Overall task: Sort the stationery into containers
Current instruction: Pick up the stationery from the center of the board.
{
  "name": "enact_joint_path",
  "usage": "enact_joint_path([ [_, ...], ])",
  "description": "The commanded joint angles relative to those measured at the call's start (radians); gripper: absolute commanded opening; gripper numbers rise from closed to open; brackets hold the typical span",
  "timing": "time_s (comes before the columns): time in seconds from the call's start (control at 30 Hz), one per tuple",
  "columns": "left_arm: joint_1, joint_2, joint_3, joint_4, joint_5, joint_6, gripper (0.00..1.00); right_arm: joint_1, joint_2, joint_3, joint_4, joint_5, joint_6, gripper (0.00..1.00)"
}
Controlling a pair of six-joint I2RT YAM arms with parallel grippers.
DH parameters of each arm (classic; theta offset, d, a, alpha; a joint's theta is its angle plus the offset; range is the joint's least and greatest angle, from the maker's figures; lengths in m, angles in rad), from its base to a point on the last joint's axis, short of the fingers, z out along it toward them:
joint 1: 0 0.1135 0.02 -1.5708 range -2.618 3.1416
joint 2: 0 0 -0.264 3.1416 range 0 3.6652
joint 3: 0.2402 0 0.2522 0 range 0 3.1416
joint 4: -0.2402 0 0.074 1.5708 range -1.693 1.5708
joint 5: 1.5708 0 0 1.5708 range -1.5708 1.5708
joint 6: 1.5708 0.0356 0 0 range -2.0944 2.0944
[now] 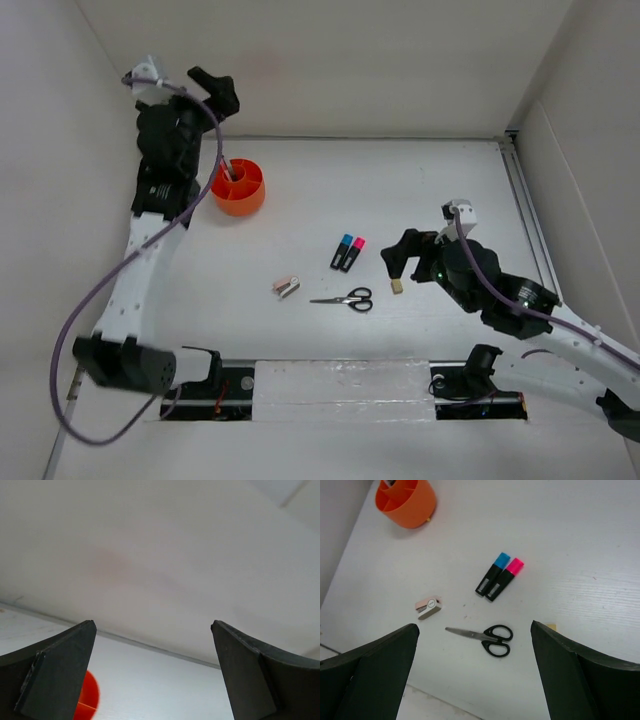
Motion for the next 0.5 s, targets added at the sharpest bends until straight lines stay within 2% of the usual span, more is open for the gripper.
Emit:
enact_joint_path([
  [0.0, -0.002, -0.266, -0.198, 0.044, 0.188, -0.151, 1.0, -0.039, 0.071, 0.082, -0.061, 0.073, 0.049, 1.0],
  [0.1, -0.002, -0.507, -0.486, 0.148, 0.232, -0.166, 1.0, -0.122, 0.157, 0.106, -0.131, 0.064, 0.124, 1.0],
  [0.17, -0.002, -0.567, -0.559, 0.166, 0.243, -0.177, 1.0, -0.166, 0.186, 0.082, -0.122, 0.001, 0.108, 1.0],
  [0.2, -0.002, -0.596, -0.591, 0.176, 0.243, -0.168, 1.0, -0.194, 0.195, 0.064, -0.097, -0.049, 0.023, 0.98],
  [0.23, -0.002, -0.626, -0.626, 0.19, 0.243, -0.168, 1.0, -0.218, 0.196, 0.042, -0.034, -0.17, -0.019, 0.98],
  [0.3, -0.002, -0.698, -0.694, 0.19, 0.261, -0.168, 1.0, -0.286, 0.196, -0.032, 0.023, -0.285, -0.076, 0.96],
  [0.37, -0.002, -0.709, -0.673, 0.05, 0.226, -0.18, 1.0, -0.339, 0.196, -0.076, 0.059, -0.388, -0.115, 0.99],
  [0.47, -0.002, -0.645, -0.57, -0.232, 0.167, -0.123, 1.0, -0.38, 0.214, -0.118, 0.044, -0.395, -0.115, 0.99],
])
